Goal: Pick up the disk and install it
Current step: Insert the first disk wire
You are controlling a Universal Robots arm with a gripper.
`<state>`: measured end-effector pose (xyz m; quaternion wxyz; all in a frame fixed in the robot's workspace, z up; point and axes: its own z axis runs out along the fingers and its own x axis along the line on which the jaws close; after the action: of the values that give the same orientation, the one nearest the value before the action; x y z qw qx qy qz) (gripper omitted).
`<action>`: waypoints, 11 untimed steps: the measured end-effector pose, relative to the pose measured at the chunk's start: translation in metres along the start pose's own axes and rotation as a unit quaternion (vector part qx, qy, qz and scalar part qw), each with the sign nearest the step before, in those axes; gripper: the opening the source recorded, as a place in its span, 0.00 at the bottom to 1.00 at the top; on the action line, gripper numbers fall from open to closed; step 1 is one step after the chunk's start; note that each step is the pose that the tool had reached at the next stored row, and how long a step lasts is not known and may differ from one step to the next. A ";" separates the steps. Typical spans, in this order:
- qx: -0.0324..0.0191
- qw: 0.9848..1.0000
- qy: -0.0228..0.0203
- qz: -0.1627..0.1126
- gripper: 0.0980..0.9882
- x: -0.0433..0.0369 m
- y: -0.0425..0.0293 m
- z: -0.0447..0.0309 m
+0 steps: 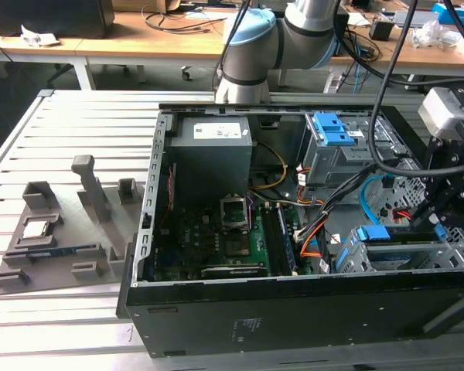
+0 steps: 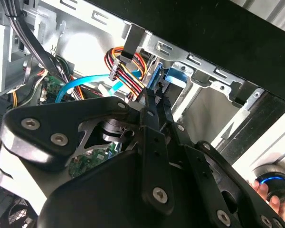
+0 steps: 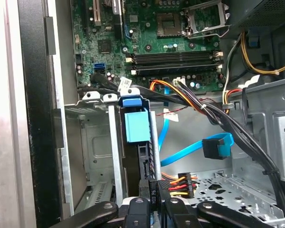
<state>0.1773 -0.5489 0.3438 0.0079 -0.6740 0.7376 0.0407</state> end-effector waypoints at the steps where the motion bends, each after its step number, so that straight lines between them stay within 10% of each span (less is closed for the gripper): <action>1: 0.000 1.000 0.000 0.000 0.10 0.0000 0.0000 0.0003; 11: -0.001 1.000 0.000 0.000 0.10 0.0002 -0.0006 0.0042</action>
<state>0.1777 -0.5489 0.3396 0.0075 -0.6740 0.7376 0.0411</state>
